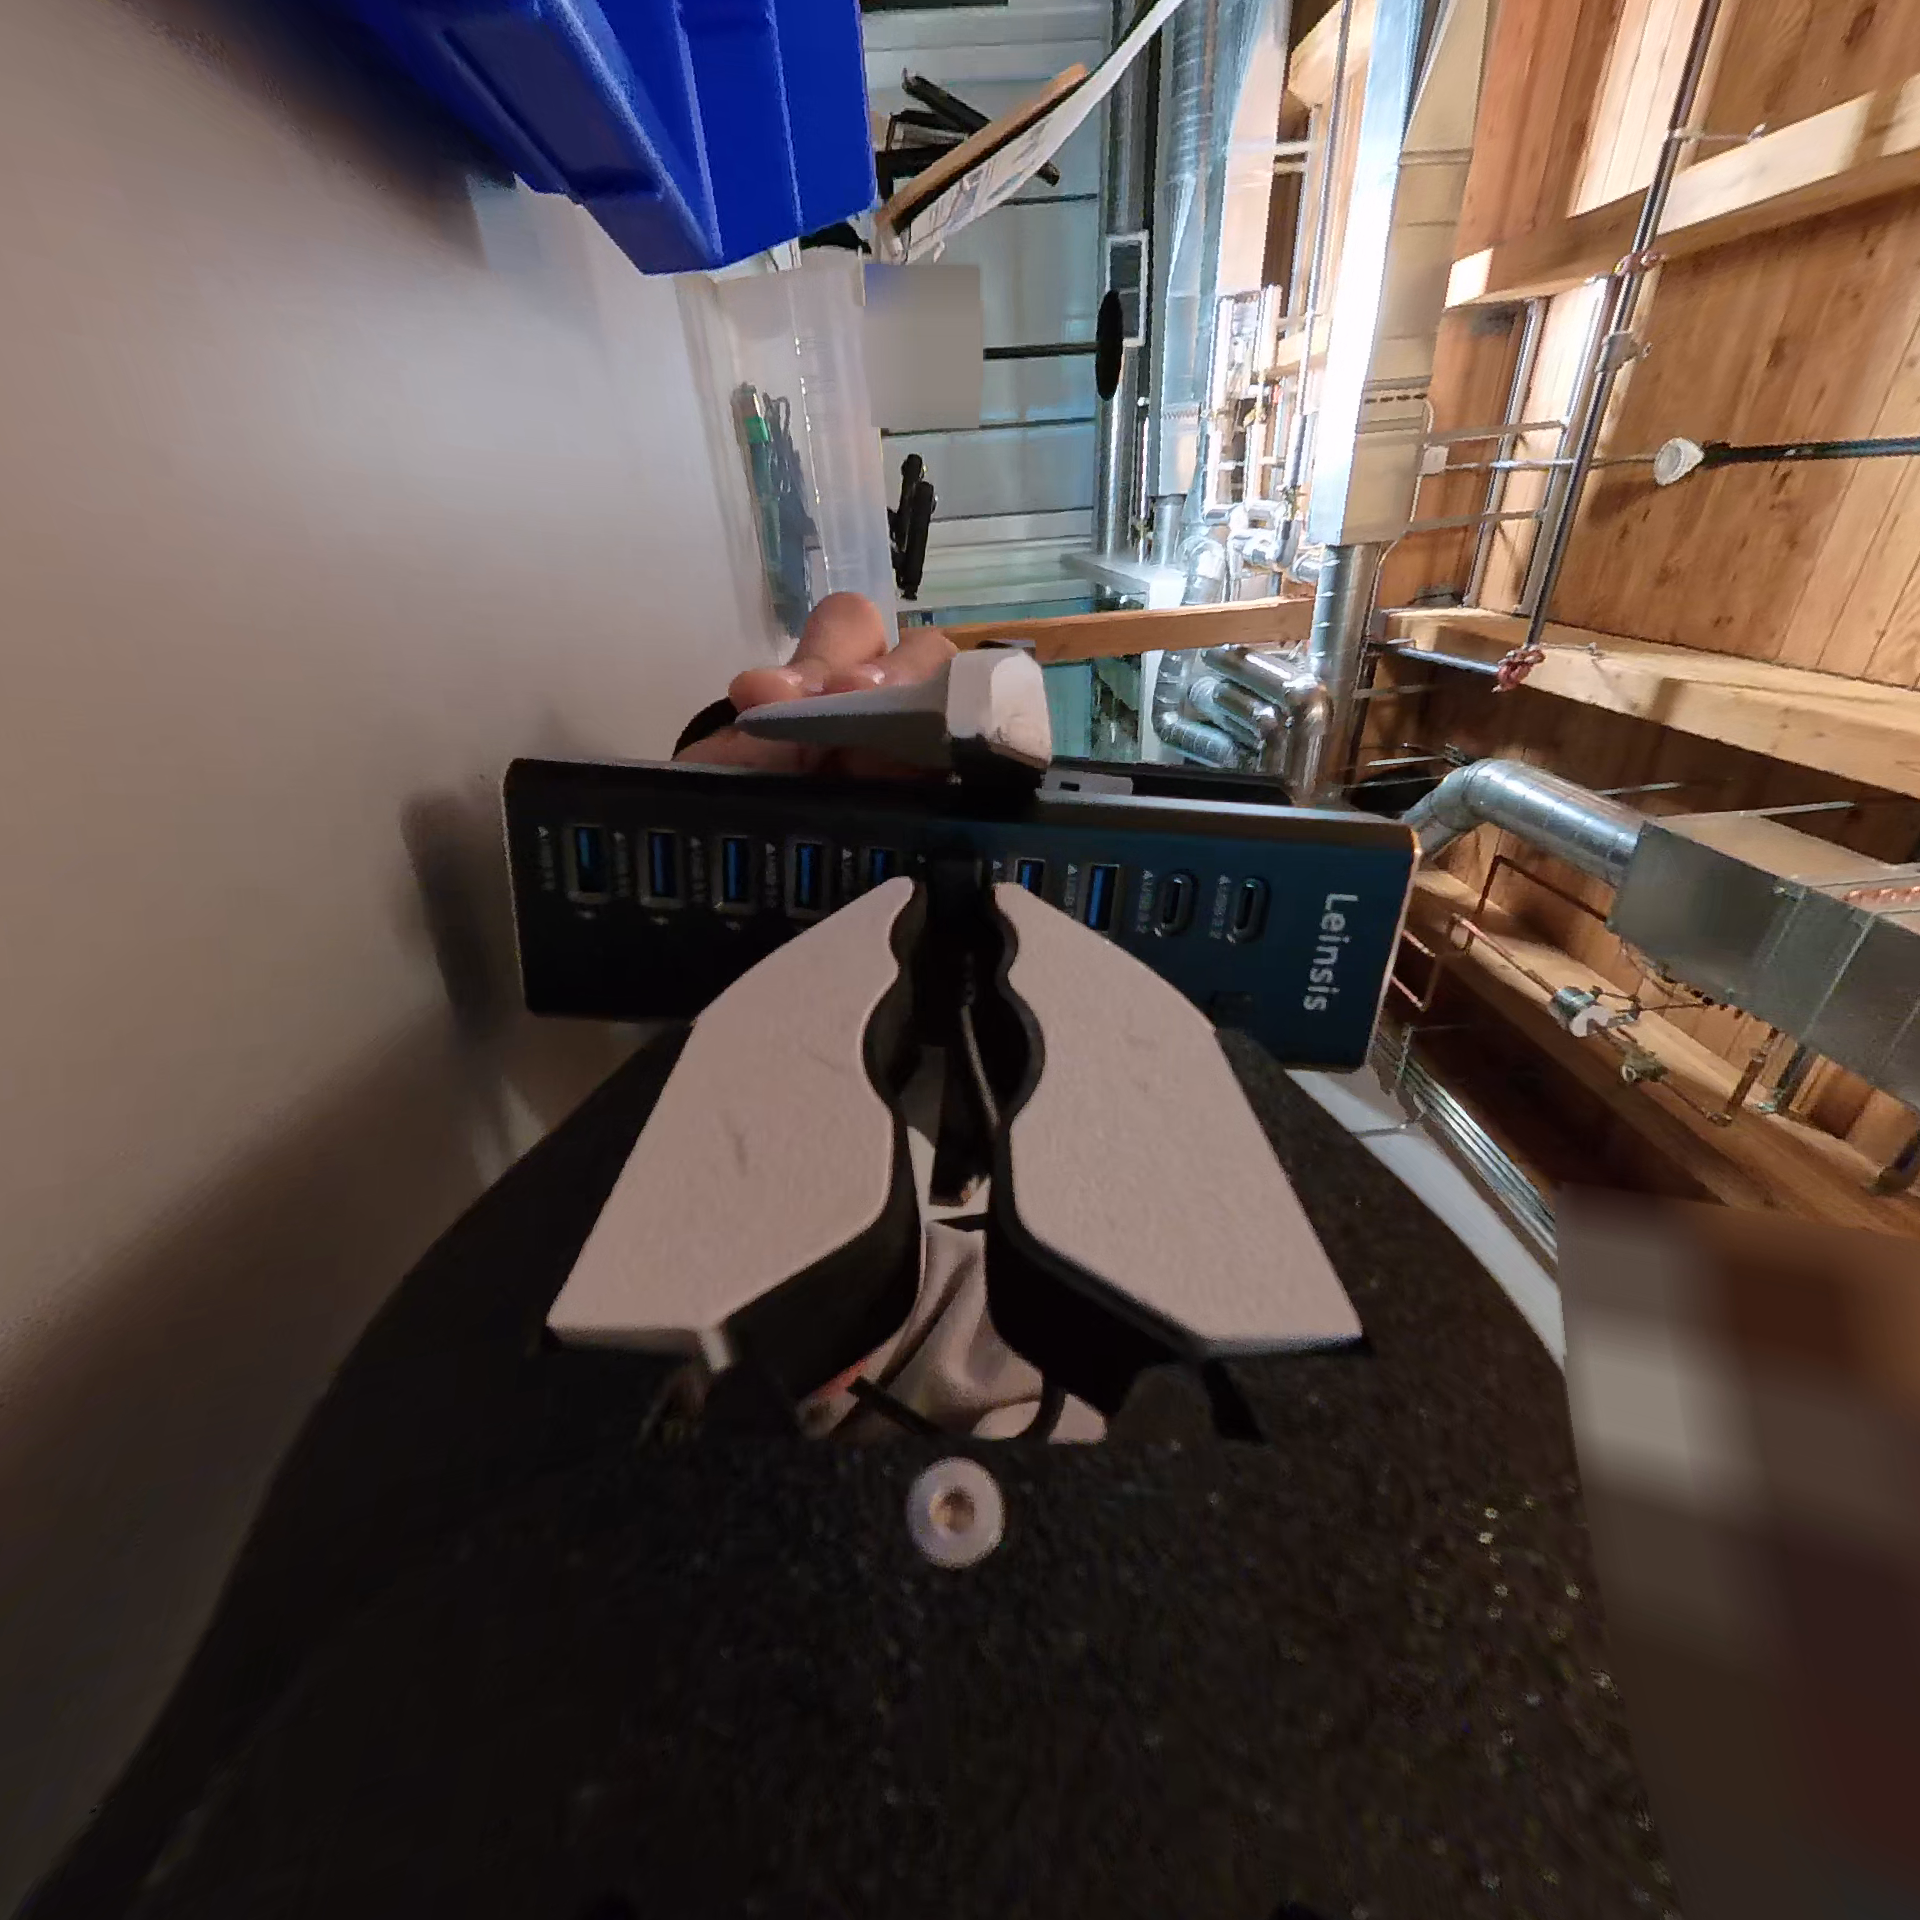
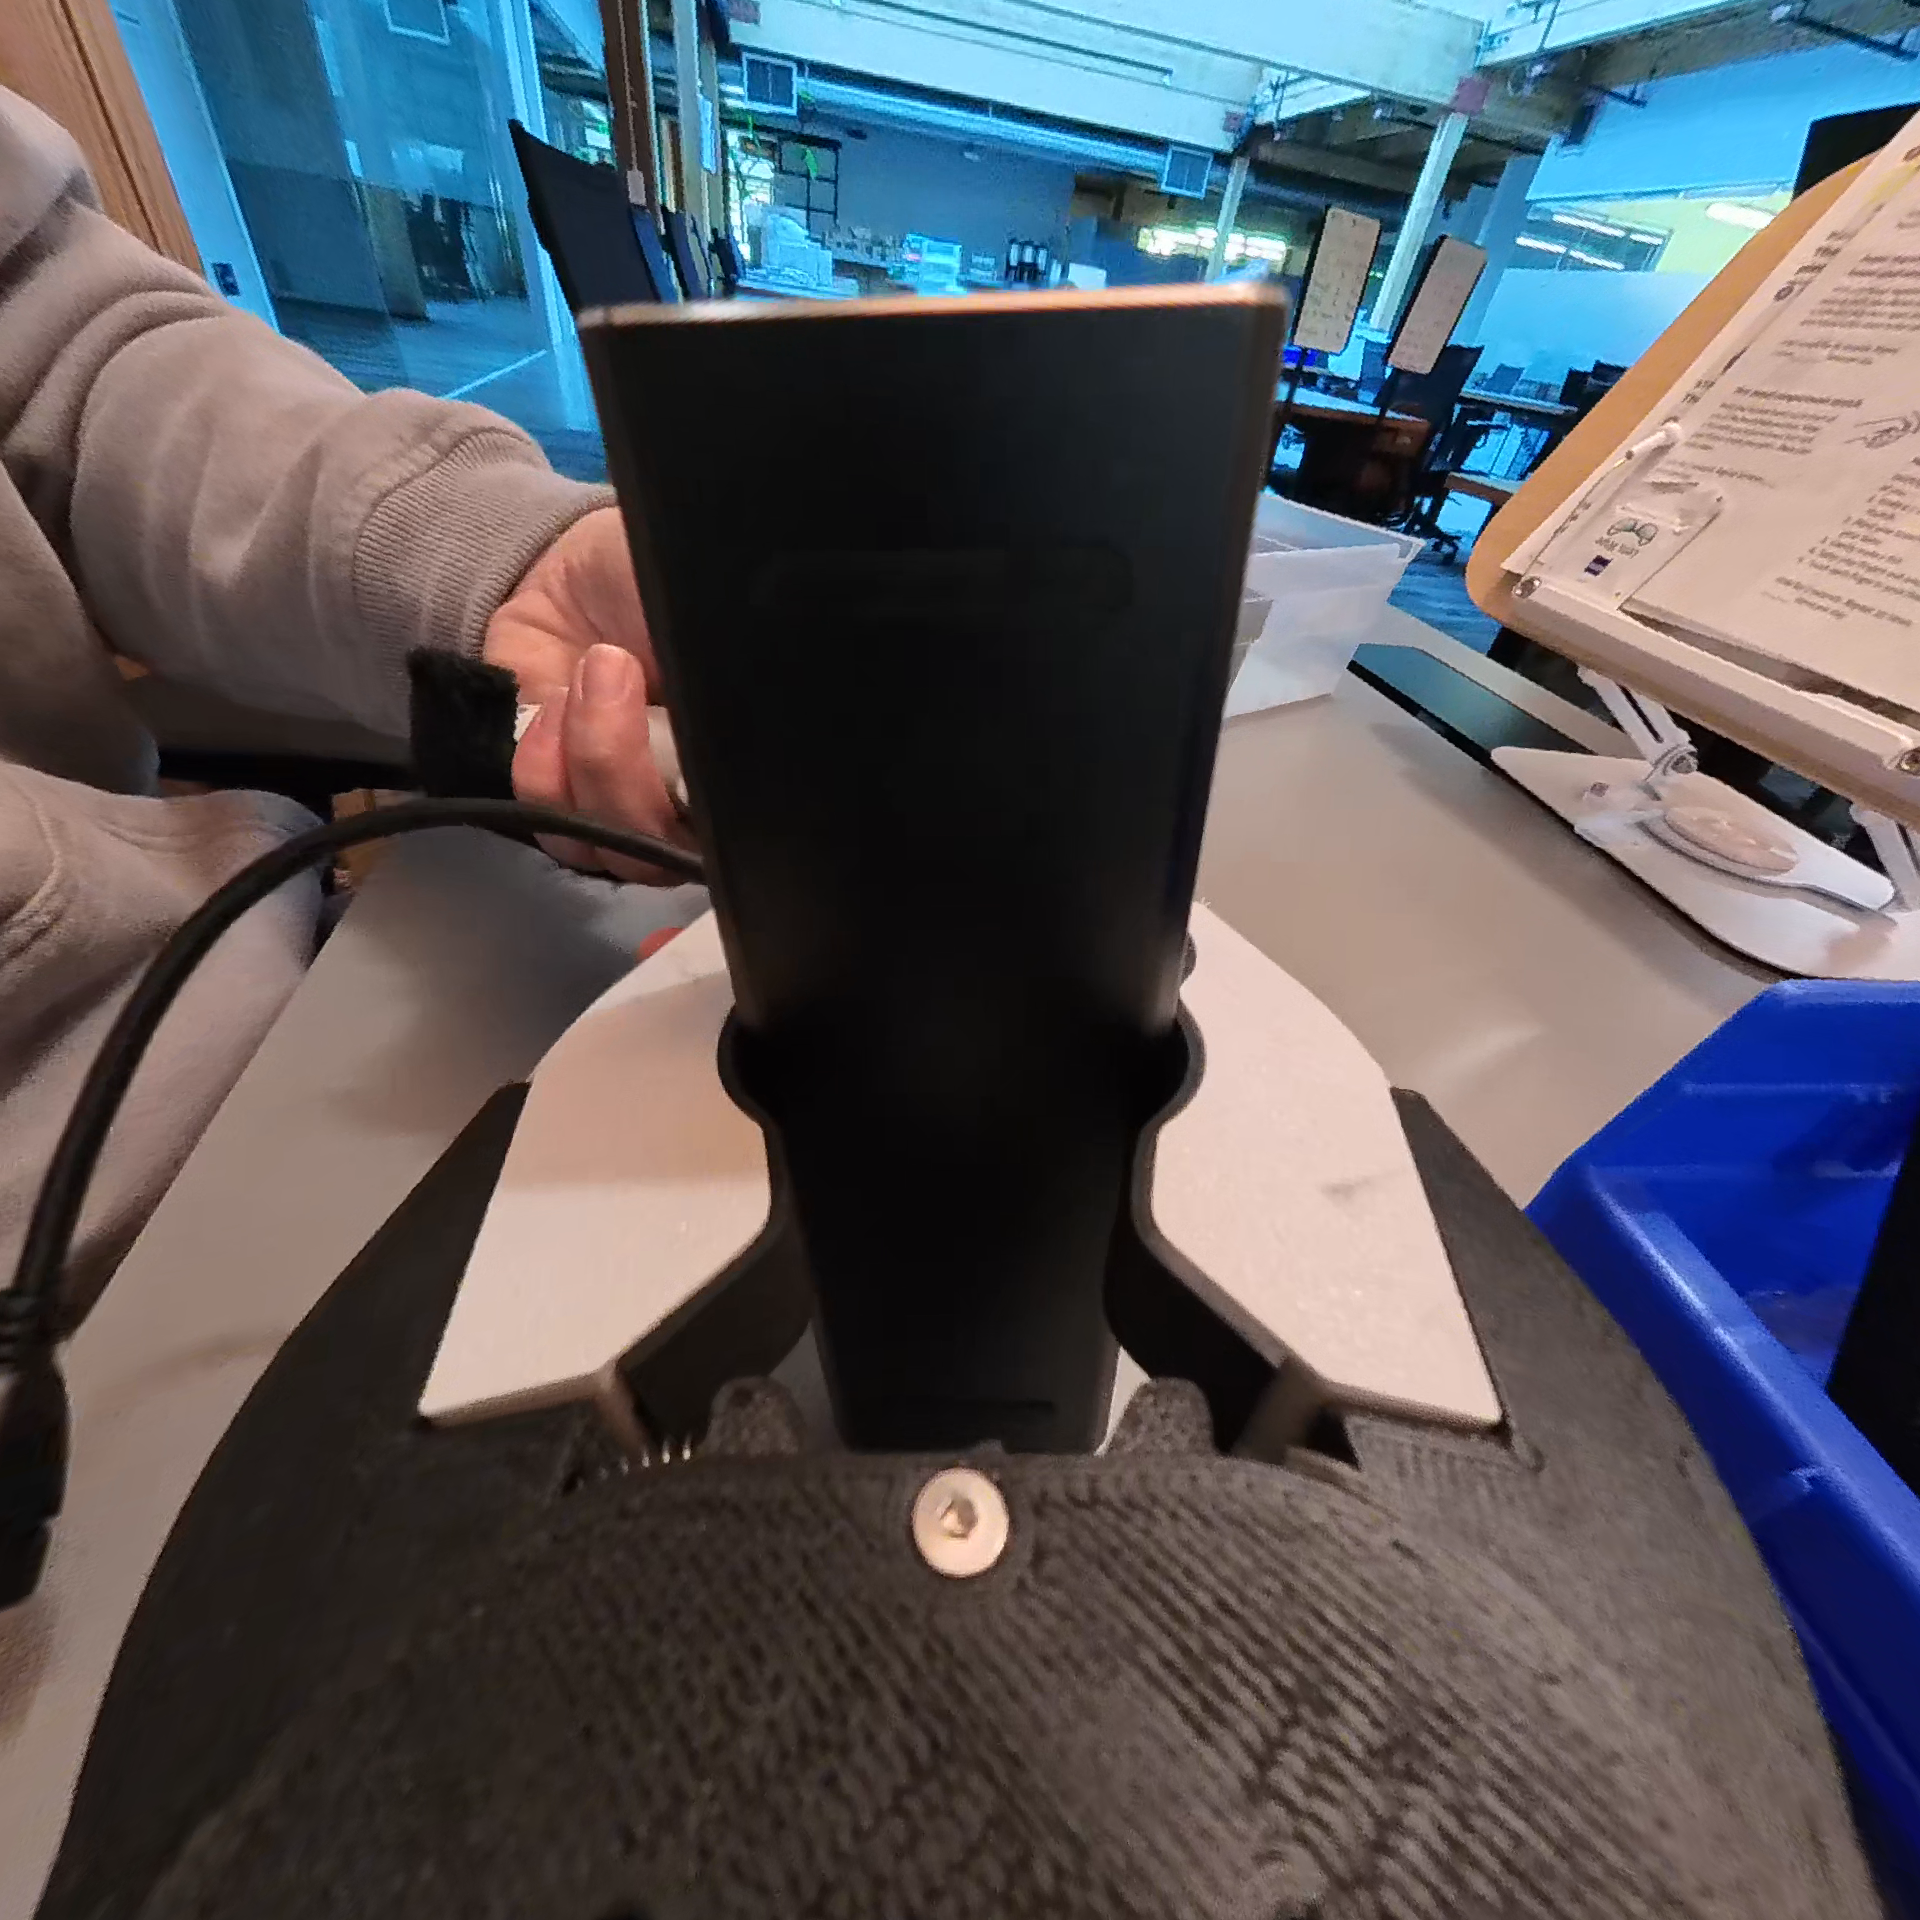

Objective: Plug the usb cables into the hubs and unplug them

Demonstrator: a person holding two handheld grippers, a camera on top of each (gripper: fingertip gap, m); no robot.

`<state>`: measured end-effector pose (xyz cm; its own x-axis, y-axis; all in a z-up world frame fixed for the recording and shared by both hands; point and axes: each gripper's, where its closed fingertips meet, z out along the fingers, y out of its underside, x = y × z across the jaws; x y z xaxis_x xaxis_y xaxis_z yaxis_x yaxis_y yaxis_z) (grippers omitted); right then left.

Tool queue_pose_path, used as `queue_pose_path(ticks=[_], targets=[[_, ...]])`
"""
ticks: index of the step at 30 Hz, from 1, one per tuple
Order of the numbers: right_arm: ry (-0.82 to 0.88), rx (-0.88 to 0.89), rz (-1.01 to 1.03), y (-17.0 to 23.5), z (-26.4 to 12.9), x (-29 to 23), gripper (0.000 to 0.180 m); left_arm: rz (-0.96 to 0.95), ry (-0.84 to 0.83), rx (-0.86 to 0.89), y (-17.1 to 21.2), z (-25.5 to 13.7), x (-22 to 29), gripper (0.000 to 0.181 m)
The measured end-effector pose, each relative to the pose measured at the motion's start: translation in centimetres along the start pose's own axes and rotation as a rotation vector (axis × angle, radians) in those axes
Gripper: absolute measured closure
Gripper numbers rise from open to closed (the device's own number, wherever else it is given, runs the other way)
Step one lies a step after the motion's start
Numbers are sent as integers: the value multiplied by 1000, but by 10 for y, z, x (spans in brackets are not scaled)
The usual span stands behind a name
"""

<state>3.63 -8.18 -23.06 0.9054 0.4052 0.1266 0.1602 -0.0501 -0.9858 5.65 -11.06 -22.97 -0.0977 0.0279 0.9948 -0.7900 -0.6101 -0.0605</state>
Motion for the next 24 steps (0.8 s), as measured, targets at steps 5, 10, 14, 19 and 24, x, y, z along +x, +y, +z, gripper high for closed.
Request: queue_pose_path(ticks=[5,10,14,19,24], targets=[[-22,10,6,0,0,-3,107,37,-32,-29,3,3,-1,172],[-25,23,-1,-2,0,-4,107,47,-25,-32,5,3,0,172],[-3,36,-19,-5,-1,-1,107,121,-54,-46,3,2,5,171],[14,45,-10,-6,-7,3,107,250,-175,-84,-1,-4,8,152],[-13,2,-33,-3,1,-4,107,215,-172,-110,4,-3,5,171]])
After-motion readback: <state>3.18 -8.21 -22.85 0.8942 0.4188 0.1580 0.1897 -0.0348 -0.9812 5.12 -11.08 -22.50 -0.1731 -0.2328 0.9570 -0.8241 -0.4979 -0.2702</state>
